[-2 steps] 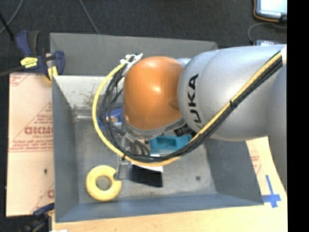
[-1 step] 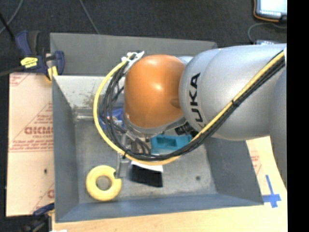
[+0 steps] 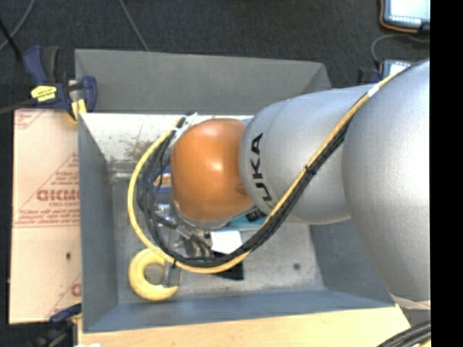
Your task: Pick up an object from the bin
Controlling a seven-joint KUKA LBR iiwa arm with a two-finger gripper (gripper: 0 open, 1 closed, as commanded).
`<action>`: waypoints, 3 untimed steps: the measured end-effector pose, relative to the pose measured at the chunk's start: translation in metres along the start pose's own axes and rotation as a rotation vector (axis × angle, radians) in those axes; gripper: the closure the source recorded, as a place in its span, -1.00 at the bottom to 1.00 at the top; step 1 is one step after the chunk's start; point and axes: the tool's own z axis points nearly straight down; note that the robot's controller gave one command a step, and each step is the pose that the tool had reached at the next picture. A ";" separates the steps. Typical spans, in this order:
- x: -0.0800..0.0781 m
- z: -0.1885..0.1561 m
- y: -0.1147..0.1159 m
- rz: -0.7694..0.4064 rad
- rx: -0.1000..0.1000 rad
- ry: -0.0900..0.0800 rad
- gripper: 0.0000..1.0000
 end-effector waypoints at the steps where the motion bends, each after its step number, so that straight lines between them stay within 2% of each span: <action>1: 0.007 0.045 0.004 -0.024 0.001 0.010 -1.00; 2: -0.017 0.040 0.008 -0.053 0.001 -0.002 -1.00; 3: -0.014 0.077 0.005 -0.301 -0.001 0.004 -1.00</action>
Offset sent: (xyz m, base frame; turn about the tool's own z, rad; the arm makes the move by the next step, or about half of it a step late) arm 0.0167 0.0108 -0.0396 -0.0554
